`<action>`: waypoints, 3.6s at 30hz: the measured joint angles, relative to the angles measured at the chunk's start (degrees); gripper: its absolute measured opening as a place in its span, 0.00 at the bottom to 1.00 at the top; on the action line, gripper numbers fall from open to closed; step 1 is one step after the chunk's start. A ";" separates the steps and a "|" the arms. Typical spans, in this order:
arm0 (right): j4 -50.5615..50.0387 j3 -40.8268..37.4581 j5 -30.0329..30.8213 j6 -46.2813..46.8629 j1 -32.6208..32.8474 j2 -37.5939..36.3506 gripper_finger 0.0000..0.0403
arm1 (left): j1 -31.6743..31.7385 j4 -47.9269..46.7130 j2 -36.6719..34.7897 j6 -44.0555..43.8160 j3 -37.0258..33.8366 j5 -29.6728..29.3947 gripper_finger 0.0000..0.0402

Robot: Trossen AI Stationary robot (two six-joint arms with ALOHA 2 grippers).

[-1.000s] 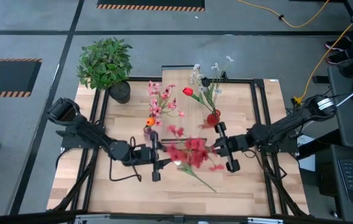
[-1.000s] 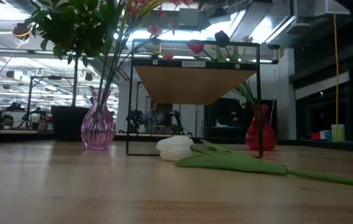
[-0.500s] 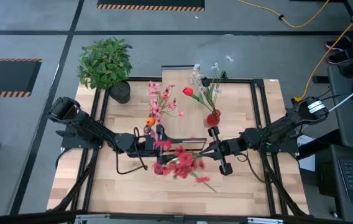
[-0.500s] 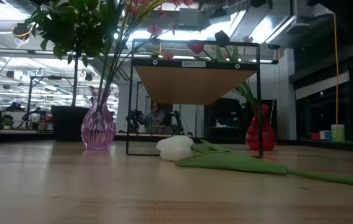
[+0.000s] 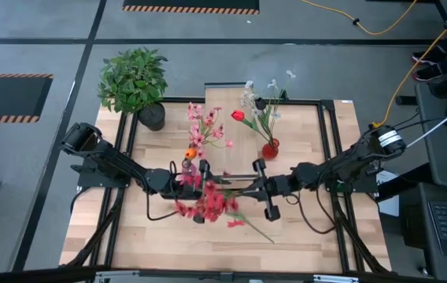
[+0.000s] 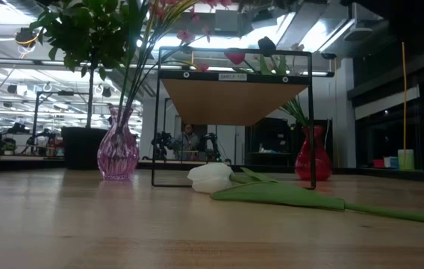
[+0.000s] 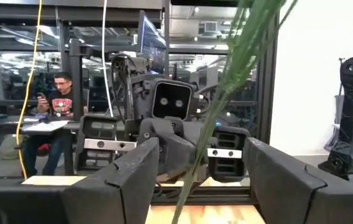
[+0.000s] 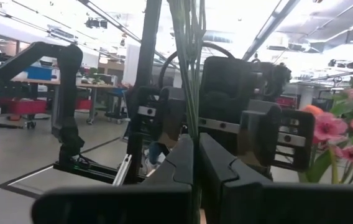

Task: Pick and place flowers into a vace then onto a shelf
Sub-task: Put the red flowers into the violet vase

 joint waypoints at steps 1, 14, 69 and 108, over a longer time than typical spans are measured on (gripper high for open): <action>0.01 0.25 0.00 0.02 0.00 0.33 0.00 | 0.00 -0.06 0.23 -0.36 0.27 0.04 0.57; 0.05 1.03 0.00 0.10 0.00 1.00 0.00 | -0.02 -7.10 2.42 -0.37 6.85 0.18 0.57; -2.26 1.00 -0.04 2.90 0.10 0.87 0.22 | 0.35 -8.46 4.68 5.00 8.98 -0.65 0.01; -28.16 0.58 20.03 0.71 8.74 -10.50 0.01 | -22.66 -22.69 -21.65 2.99 -8.85 -54.01 0.01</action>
